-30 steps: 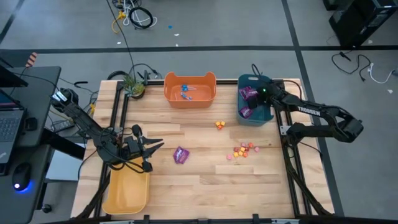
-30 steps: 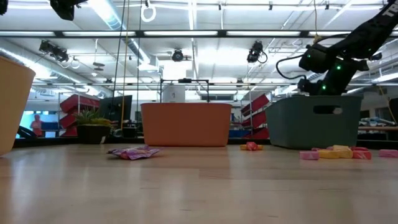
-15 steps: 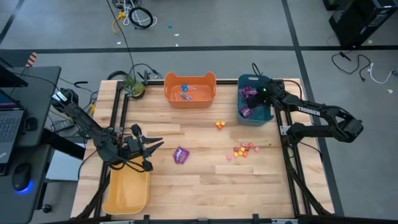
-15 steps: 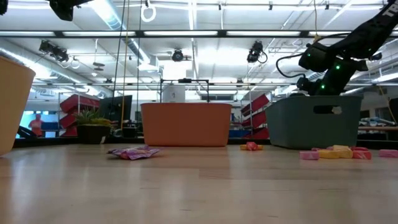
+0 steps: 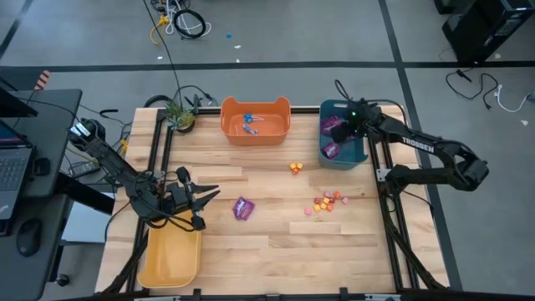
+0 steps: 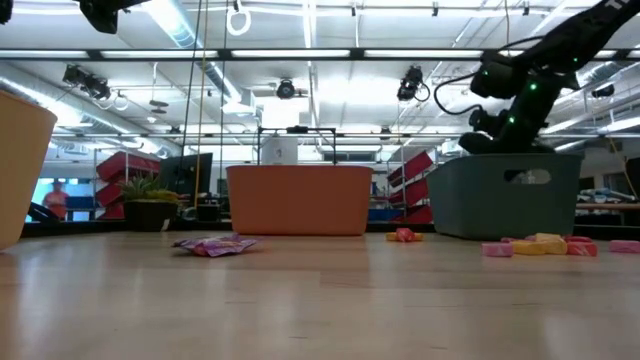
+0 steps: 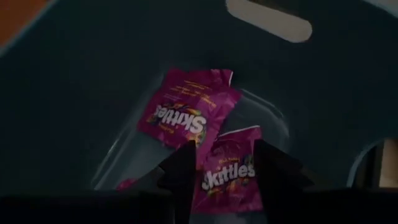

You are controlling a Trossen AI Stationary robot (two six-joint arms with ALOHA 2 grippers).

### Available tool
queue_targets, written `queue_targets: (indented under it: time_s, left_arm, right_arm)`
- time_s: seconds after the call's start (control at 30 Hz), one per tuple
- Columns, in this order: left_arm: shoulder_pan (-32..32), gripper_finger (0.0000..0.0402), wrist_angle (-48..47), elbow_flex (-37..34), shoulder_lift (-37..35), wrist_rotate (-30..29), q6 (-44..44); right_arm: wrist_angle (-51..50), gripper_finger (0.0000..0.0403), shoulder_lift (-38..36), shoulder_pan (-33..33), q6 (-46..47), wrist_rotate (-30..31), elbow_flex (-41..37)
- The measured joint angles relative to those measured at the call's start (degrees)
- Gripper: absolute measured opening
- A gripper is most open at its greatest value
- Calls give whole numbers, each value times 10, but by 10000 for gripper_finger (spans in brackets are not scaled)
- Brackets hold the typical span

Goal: Sort candy
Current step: Put the purple candy into the blue bin

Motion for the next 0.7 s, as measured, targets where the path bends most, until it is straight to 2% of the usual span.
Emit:
queue_targets:
  time_s: [0.17,0.37,0.47,0.7]
  left_arm:
    - [0,67,0,0,0,0,0]
    - [0,67,0,0,0,0,0]
    - [0,67,0,0,0,0,0]
    - [0,67,3,0,0,0,0]
  right_arm:
    - [-53,149,-2,26,7,-14,37]
    - [-61,141,-39,83,12,-27,72]
    - [-53,139,-65,124,-3,-32,88]
    - [19,138,-91,248,-51,-99,94]
